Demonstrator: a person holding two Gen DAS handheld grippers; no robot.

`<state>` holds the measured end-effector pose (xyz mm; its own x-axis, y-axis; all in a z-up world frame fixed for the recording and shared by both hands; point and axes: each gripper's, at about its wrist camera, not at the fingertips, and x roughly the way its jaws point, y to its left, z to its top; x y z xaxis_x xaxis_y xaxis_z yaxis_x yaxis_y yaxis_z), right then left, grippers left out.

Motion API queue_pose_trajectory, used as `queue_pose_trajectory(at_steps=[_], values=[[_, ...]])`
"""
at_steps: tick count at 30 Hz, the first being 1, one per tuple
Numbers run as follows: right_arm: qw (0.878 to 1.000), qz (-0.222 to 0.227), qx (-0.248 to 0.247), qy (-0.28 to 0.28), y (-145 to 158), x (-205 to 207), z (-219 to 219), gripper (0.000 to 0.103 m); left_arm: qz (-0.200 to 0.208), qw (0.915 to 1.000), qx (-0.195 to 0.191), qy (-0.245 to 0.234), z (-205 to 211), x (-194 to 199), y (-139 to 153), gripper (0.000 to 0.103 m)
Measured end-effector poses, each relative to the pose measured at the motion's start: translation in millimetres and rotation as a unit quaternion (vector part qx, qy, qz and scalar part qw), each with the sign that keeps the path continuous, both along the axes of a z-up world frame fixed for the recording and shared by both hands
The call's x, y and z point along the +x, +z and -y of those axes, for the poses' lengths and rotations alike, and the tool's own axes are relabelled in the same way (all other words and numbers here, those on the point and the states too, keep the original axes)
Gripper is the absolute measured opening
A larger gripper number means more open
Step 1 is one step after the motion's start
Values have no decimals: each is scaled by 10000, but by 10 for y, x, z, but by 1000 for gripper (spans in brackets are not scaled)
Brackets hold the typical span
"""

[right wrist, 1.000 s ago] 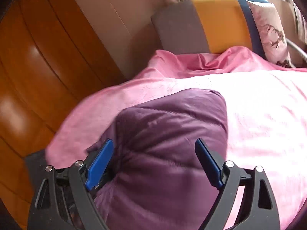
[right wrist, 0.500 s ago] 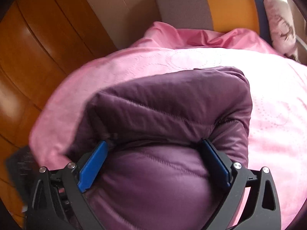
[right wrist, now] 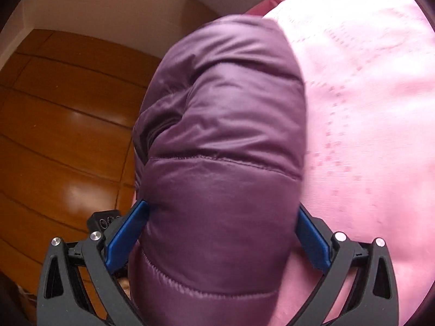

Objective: Fold large clothes

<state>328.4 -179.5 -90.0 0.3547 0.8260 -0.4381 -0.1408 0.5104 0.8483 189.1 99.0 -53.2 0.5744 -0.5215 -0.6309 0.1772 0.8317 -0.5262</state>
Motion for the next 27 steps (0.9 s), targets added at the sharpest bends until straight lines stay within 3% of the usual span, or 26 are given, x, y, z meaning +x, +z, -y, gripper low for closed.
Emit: queue_pose_trajectory(at_steps=[2,4,7,11,17,19,23,27], values=[[9998,119,33,122,27,3,-7,88,-24,9998,-175,81,-12,-13,-20,44],[9992,351,-51,195,125,-42,19,67,5,9995,-278,133,10,-50,16,44],[9969,738,-179,208,322,-144,145,60,143,9994,-313,-5,136,-35,115,43],[9934,1116,-223,-118,548,-255,602,58,219,9978,-446,-428,544,206,254,43],[9842,1262,-548,-1111,658,-426,1648,58,379,9898,-342,-1328,1656,753,481,43],[9810,1196,-643,-1385,583,-461,2004,58,453,9848,-125,-1672,2111,914,531,43],[9767,546,-1108,-1757,181,-523,2479,60,321,9746,577,-2138,2877,1150,434,43],[9700,227,-1422,-1959,4,-699,2643,77,245,9699,1009,-2200,3202,1170,267,43]])
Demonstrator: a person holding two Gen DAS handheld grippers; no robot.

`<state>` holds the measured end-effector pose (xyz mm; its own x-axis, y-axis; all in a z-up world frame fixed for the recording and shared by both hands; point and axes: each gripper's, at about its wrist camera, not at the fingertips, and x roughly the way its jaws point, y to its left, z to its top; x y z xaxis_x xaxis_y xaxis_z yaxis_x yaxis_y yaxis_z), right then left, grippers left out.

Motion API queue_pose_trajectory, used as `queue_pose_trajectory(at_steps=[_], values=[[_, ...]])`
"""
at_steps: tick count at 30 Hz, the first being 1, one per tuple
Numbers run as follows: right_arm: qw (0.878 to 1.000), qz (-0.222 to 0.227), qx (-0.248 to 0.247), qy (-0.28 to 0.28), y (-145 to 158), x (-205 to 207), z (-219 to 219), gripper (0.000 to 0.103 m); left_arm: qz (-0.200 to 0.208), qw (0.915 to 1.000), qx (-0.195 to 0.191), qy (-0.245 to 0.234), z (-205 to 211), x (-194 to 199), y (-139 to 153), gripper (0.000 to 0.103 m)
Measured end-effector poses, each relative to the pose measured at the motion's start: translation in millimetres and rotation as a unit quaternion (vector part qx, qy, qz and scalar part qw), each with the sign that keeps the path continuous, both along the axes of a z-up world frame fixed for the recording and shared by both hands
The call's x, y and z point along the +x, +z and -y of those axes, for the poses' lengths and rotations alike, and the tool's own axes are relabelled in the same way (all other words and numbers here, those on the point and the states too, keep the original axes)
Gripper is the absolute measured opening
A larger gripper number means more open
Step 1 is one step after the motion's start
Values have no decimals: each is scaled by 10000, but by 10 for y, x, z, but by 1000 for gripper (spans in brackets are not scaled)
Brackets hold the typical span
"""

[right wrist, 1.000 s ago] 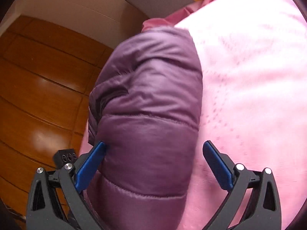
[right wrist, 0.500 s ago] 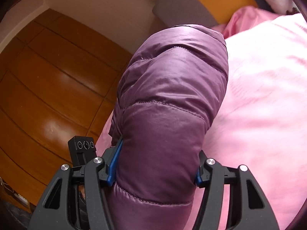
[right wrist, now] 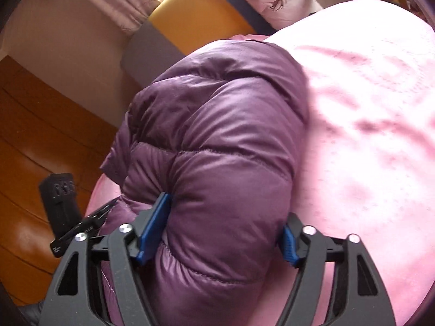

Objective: Fold large clothes

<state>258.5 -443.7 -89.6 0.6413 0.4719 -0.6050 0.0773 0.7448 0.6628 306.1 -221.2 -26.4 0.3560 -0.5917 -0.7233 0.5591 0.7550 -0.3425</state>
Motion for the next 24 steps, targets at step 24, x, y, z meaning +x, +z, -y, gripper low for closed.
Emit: queue_pose_trajectory(at_steps=[24], values=[[9334,-671,-3506,-367,142,1742,-1349,101,91,9944,138,1044,-461,-147,-327,64]])
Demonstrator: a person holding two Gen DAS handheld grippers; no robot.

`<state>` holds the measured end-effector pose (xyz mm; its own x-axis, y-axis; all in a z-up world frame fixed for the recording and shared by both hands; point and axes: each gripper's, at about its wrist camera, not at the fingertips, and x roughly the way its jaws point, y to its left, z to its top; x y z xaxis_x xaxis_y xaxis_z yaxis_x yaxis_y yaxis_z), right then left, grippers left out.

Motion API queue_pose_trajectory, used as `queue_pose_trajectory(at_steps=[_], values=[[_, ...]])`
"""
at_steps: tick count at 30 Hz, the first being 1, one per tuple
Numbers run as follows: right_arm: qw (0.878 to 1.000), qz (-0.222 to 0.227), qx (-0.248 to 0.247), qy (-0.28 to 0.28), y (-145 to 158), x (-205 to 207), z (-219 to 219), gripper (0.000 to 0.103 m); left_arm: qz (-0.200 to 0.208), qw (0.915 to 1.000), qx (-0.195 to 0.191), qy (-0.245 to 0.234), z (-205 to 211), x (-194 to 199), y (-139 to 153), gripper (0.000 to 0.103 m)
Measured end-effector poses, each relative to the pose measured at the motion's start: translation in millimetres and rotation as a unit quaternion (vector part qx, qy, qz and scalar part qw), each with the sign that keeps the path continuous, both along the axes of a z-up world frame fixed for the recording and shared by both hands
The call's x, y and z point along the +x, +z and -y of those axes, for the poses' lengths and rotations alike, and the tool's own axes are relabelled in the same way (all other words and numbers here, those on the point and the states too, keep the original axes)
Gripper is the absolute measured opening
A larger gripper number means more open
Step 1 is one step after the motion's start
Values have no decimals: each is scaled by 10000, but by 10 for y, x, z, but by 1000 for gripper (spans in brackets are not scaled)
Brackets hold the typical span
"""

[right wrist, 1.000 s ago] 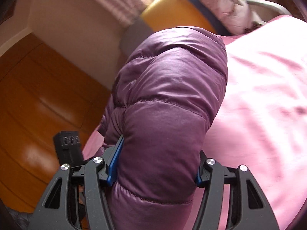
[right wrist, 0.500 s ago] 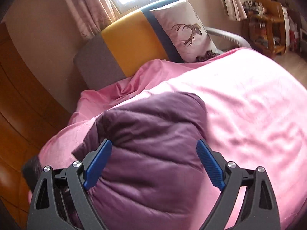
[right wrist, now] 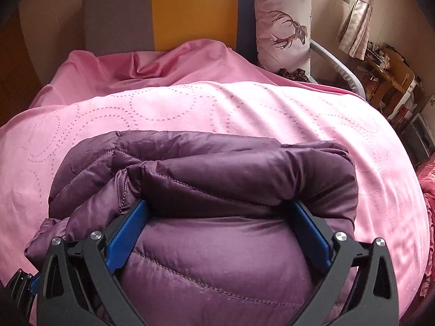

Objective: Fold large clothes

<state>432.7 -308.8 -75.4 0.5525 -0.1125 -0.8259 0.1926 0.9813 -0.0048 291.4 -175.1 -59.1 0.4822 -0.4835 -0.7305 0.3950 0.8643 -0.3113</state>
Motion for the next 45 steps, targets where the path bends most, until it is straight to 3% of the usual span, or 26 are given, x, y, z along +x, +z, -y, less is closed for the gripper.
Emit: queue_pose_trajectory(at_steps=[8,15,21,31,40,45], values=[[9947,622,812,-88,624,-646,254,101,313,9982,262,432,-78,-210,213,85],[9896,953,1076,25,796,-1543,223,101,617,9944,500,701,-100,-391,453,86],[9908,1049,850,-53,686,-2098,37,101,807,9923,566,749,-148,-544,570,88],[9930,1065,485,-147,545,-2372,-220,101,1084,9874,720,898,-236,-839,674,92],[9932,1061,288,-372,612,-2705,-378,101,1182,9841,720,1109,-418,-1082,661,97],[9867,1382,3,-856,813,-2982,-436,101,1250,9820,687,1239,-518,-1276,619,99]])
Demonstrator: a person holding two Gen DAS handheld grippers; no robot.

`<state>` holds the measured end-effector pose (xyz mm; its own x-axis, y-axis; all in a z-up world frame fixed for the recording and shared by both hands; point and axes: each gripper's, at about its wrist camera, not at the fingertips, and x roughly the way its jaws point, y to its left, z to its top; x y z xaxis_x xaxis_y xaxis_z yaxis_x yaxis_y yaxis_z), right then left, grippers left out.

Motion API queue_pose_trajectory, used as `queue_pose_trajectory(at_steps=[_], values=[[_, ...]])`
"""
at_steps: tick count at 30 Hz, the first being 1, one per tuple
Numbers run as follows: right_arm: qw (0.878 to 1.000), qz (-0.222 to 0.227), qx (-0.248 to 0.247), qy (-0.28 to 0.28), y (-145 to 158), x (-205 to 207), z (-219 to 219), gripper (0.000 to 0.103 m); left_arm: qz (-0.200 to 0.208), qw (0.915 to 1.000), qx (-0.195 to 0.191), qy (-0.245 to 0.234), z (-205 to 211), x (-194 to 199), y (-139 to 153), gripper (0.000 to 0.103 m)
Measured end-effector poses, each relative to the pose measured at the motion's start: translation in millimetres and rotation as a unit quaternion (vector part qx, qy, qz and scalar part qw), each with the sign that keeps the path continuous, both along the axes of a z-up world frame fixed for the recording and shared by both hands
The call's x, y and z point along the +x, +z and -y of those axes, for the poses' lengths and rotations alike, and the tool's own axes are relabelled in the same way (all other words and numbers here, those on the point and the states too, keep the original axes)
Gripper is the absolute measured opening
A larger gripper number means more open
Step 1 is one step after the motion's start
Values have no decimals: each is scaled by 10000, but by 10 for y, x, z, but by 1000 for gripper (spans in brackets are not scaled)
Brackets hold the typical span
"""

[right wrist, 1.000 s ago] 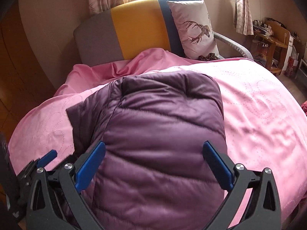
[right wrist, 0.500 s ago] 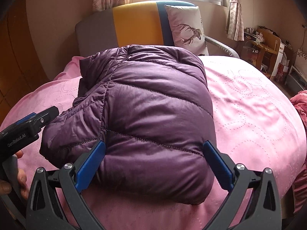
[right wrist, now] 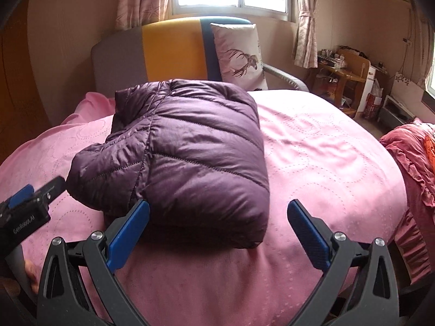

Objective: Fold large clothes

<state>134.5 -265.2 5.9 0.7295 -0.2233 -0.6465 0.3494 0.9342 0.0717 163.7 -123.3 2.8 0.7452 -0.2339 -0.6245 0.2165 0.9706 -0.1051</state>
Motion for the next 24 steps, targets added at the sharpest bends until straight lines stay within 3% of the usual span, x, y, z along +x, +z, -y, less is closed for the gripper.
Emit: queue_pose_trajectory(at_steps=[5,16,24], values=[[9990,238,-140,-364,131,-153,-73,101,-7,9999,83,99,-61,-155,-10,99],[9972,278,-536,-447,140,-250,-276,101,142,9993,326,104,18,-420,66,99],[9979,304,-298,-497,107,-296,-222,101,305,9984,384,271,41,-528,114,99]])
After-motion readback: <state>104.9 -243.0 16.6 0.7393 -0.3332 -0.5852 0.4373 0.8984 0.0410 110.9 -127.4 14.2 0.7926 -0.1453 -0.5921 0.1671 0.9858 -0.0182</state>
